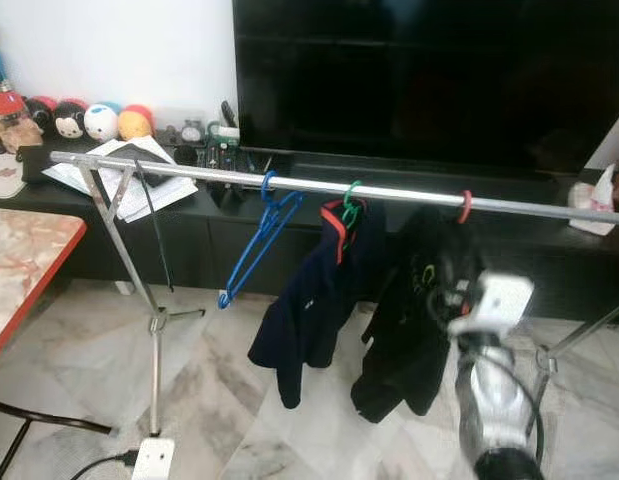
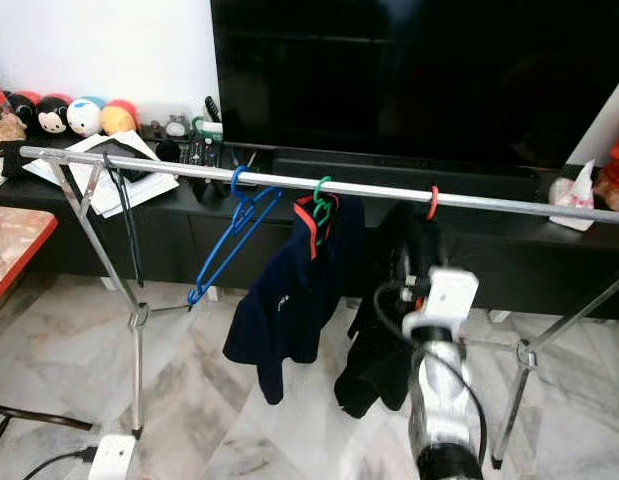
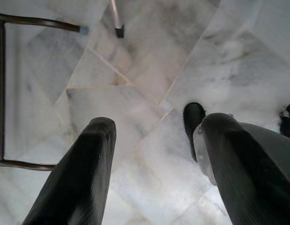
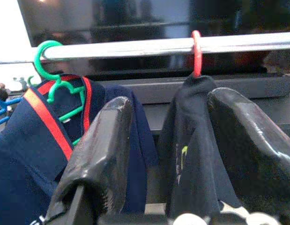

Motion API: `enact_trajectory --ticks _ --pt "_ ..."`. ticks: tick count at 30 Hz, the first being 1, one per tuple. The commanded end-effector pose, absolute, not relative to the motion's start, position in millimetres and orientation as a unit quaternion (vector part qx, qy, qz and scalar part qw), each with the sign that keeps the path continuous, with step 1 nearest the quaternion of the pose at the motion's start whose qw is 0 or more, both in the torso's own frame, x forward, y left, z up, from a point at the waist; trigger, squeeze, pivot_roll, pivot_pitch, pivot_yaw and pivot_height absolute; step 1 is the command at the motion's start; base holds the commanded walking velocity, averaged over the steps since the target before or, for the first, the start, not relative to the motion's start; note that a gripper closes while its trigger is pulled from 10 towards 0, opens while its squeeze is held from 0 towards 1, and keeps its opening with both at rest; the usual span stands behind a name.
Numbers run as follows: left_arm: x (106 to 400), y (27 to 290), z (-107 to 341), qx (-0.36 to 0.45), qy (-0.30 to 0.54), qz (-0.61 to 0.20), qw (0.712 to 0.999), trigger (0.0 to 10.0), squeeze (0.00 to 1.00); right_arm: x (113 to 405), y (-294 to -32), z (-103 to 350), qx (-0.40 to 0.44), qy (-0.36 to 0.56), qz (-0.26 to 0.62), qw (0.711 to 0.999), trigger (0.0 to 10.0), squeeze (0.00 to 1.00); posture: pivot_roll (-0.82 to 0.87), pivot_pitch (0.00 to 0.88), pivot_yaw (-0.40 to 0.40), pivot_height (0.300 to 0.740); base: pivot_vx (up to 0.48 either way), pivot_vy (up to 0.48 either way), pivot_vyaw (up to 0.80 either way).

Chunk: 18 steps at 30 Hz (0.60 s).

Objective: Hang hanger

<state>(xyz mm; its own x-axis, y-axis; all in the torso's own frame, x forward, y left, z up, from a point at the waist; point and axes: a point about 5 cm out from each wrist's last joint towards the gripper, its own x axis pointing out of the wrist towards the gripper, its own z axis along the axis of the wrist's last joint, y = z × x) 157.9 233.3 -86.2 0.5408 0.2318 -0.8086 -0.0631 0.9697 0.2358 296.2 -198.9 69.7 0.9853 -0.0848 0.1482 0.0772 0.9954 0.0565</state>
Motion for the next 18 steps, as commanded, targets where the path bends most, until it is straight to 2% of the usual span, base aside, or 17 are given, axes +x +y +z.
enact_trajectory --ticks 1,7,10,15,18 --pt "155.2 232.2 -87.2 0.083 0.47 0.087 0.875 10.0 0.0 300.5 -200.5 74.7 0.018 -0.081 -0.038 0.996 10.0 0.0 -0.04 0.0 -0.069 0.74 0.0 0.0 0.0" --pt "153.3 231.5 -87.9 0.084 0.469 0.085 0.875 10.0 0.0 295.4 -198.8 72.5 0.023 -0.05 -0.037 0.998 10.0 0.0 -0.03 0.0 -0.068 0.74 0.0 0.0 0.0" --pt "166.3 223.2 -84.1 0.085 0.451 0.073 0.886 10.0 0.0 293.5 -200.8 47.3 0.0 0.041 -0.057 0.998 10.0 0.0 -0.04 0.0 -0.074 0.74 0.324 0.0 0.0" --pt "171.6 220.8 -82.0 0.085 0.442 0.071 0.89 10.0 0.0 294.3 -208.9 41.2 -0.01 0.074 -0.084 0.994 10.0 0.0 -0.03 0.0 -0.074 0.74 0.347 0.0 0.0" --pt "171.5 221.9 -81.7 0.084 0.441 0.074 0.89 10.0 0.0 295.0 -212.5 41.7 0.014 0.08 -0.102 0.991 10.0 0.0 -0.03 0.0 -0.074 0.74 0.349 0.0 0.0"
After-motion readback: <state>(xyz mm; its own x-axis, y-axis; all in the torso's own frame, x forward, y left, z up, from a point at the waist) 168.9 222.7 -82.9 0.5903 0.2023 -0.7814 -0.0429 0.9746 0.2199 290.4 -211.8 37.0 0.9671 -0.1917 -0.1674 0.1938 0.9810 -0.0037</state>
